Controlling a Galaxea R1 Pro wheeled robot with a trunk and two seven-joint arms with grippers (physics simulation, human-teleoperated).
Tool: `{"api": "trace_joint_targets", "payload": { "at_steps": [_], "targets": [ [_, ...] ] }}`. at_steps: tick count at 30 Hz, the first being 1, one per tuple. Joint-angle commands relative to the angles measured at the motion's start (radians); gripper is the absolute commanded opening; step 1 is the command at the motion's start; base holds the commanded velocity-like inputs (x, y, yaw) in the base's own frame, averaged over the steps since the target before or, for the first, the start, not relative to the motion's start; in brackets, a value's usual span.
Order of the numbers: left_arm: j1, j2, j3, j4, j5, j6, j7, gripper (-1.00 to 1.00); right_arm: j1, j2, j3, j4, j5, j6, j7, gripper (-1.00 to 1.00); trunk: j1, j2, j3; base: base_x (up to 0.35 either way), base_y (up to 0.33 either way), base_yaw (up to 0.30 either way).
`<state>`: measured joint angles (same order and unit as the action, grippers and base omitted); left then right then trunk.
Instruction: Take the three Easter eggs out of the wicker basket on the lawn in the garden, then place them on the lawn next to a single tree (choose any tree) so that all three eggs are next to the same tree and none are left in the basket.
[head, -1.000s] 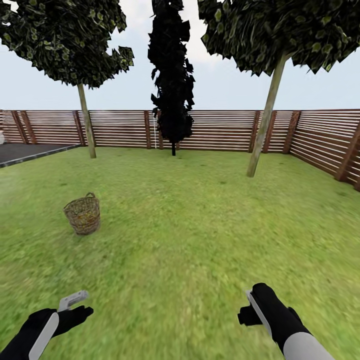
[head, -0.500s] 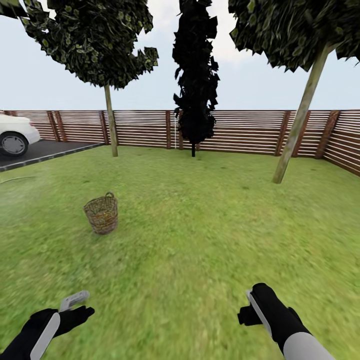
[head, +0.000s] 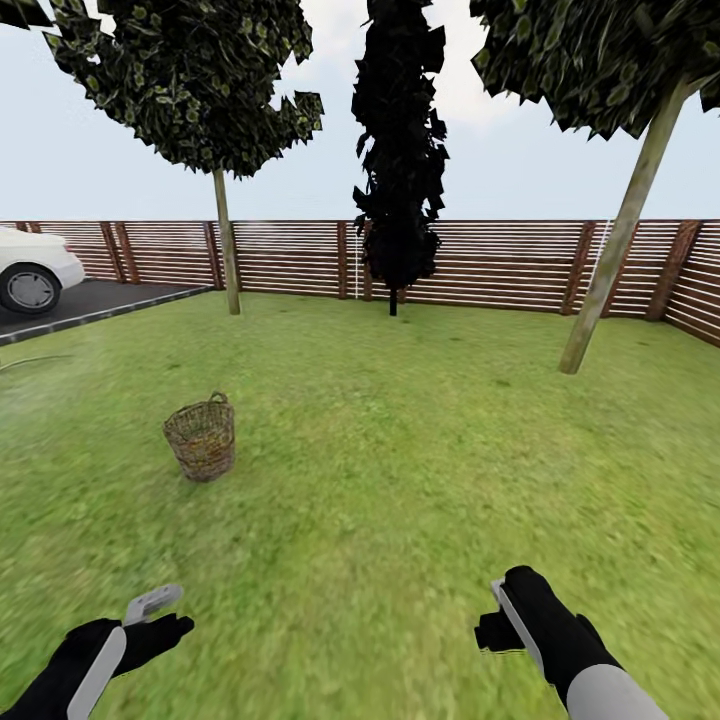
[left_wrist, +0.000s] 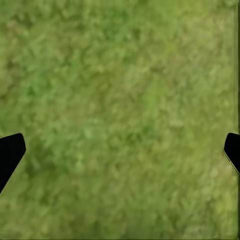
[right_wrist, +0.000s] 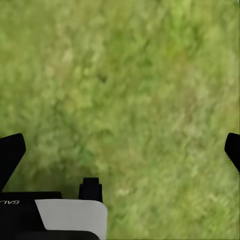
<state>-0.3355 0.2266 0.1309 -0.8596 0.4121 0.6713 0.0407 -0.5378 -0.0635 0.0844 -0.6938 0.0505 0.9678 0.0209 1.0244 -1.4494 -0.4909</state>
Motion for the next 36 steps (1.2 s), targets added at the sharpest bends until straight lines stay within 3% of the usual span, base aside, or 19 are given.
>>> {"api": "trace_joint_targets", "payload": {
  "at_steps": [1, 36],
  "targets": [
    [0.000, -0.002, 0.001, -0.001, 0.008, 0.005, 0.004, 1.00, -0.001, -0.001, 0.005, -0.001, 0.005, 0.005, 0.002, 1.00, 0.001, -0.001, -0.001, 0.330, 0.000, 0.000],
    [0.000, -0.004, 0.001, -0.003, 0.009, 0.004, 0.002, 1.00, -0.001, -0.005, 0.003, -0.009, 0.009, 0.003, 0.002, 1.00, 0.001, -0.001, -0.001, 0.330, 0.000, 0.000]
  ]
}}
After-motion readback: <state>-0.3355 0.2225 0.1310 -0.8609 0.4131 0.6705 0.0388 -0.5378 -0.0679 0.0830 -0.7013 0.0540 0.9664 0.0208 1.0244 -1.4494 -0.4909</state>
